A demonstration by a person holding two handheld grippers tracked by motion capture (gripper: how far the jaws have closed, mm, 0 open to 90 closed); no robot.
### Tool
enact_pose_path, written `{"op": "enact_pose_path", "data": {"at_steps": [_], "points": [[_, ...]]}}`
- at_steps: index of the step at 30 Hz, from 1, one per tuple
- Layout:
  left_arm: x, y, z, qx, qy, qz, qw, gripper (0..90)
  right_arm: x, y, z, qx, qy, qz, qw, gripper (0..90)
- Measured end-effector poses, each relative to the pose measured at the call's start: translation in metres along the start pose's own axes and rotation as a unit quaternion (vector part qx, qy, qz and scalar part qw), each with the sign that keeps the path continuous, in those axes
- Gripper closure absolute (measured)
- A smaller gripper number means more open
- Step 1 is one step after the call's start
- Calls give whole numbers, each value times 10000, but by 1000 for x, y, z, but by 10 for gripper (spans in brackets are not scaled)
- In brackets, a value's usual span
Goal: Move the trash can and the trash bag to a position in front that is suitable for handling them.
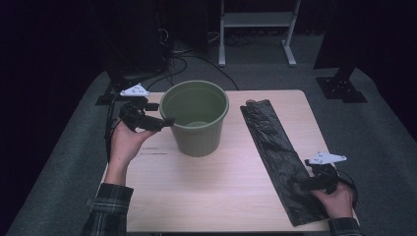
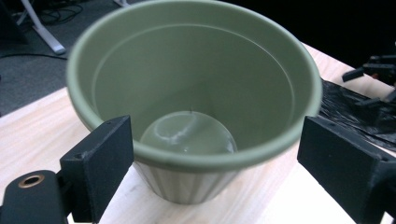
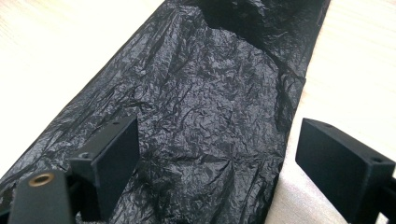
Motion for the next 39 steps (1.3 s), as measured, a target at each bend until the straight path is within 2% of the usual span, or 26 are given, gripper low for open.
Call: {"op": "enact_pose_path", "data": {"at_steps": [3, 8, 15, 18, 20, 26, 32, 34, 39], "points": [[-10, -4, -3, -24, 77, -45, 10000, 92, 0, 0, 0, 5, 2, -2, 10000, 123], [-19, -11, -3, -75, 114, -122, 9998, 91, 0, 0, 0, 8, 5, 9, 10000, 124], [-33, -27, 3, -271, 240, -174, 9992, 92, 0, 0, 0, -2, 20, 11, 10000, 124], [-35, -30, 6, -350, 233, -192, 9989, 90, 0, 0, 0, -3, 21, 10, 10000, 123], [-36, -34, 9, -425, 179, -308, 9985, 90, 0, 0, 1, 4, 13, 10, 10000, 124], [-41, -37, 12, -299, 326, -234, 9987, 90, 1, 0, 2, -4, 15, 2, 10000, 124], [-43, -43, 11, -432, 306, -306, 9981, 78, 1, 0, 2, -10, 7, -4, 10000, 124], [-42, -46, 11, -437, 331, -246, 9982, 74, 0, 0, 2, -15, 3, -4, 10000, 124], [-33, -51, 11, -463, 223, -191, 9985, 74, 1, 0, 2, -29, 2, -12, 10000, 124]]}}
Point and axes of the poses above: each handheld gripper's, and its own axes: y roughly backward along the jaws, z roughly out of its underside, x roughly to its right, the point moved 5 cm from there along -y, roughly forward along the jaws, and after that the axes turned 4 degrees about z, right-handed, at the moved point
